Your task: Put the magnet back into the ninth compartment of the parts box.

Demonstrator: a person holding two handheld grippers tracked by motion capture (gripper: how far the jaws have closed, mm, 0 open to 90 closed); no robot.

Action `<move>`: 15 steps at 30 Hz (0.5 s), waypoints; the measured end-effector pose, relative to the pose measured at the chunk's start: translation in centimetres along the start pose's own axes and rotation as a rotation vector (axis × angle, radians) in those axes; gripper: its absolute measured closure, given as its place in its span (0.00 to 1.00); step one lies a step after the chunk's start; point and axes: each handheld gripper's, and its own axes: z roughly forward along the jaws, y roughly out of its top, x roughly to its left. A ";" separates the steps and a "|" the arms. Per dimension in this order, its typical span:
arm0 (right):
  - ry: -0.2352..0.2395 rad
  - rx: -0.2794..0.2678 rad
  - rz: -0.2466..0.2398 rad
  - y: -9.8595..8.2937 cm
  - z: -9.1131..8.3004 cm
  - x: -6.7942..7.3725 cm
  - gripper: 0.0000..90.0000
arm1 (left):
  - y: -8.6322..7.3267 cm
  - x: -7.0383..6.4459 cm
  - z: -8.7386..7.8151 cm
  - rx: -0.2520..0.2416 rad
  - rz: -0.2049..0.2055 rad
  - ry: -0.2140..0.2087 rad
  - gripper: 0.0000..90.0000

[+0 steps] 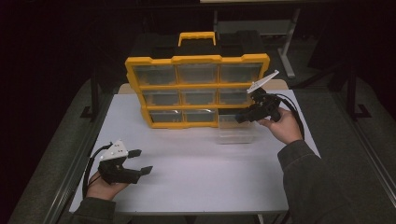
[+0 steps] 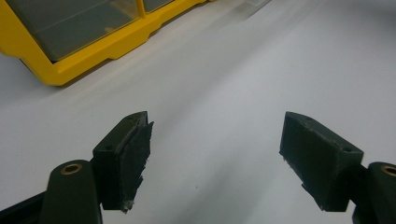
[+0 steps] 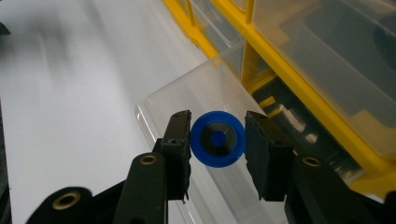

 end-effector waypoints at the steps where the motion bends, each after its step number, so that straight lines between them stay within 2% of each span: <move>1: -0.003 0.003 0.002 -0.1 0.0 0.0 0.68 | 0.0 0.0 0.0 0.000 0.000 0.000 0.27; 15: -0.020 0.008 0.002 -1.0 0.8 -0.4 0.68 | 0.0 0.0 0.0 0.006 0.002 -0.001 0.27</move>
